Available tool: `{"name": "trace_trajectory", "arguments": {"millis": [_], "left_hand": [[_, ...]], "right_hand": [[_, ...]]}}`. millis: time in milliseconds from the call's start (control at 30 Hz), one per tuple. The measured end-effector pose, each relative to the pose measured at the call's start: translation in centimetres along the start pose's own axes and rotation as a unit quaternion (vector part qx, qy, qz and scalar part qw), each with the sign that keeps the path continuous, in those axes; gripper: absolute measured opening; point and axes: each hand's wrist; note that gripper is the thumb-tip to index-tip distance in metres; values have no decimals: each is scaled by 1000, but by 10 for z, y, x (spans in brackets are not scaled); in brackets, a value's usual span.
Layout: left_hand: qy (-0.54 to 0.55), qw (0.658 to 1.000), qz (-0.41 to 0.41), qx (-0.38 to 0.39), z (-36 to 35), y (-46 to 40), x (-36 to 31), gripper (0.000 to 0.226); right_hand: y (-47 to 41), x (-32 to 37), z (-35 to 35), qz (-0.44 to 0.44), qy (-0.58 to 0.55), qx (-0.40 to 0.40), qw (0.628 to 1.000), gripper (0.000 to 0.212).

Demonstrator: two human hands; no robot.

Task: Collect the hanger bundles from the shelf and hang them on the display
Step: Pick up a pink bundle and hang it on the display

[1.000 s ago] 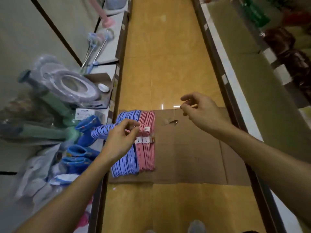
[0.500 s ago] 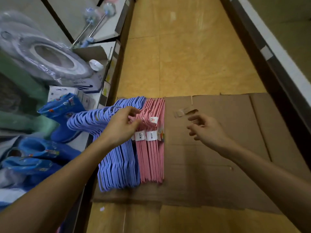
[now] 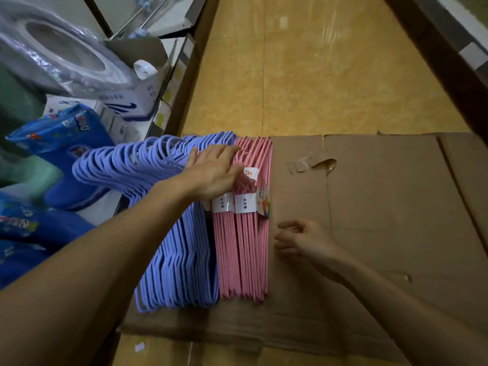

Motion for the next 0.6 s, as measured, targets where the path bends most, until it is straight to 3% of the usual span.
{"name": "trace_trajectory", "arguments": {"millis": [200,600], "left_hand": [[13,1000,-7,4,2,0,2,53],[57,998,-18,-19,2,-3,-5,56]], "right_hand": [[-15,-20,-57,-12,-106,75,991,27],[-27,-8,-73,3,-186,82,979,28]]}}
Point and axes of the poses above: each hand's wrist, its own y-axis away from the middle knuckle, its own z-axis out of the back of the hand, x = y × z, and after that the axes turned 15 degrees about y, right-handed
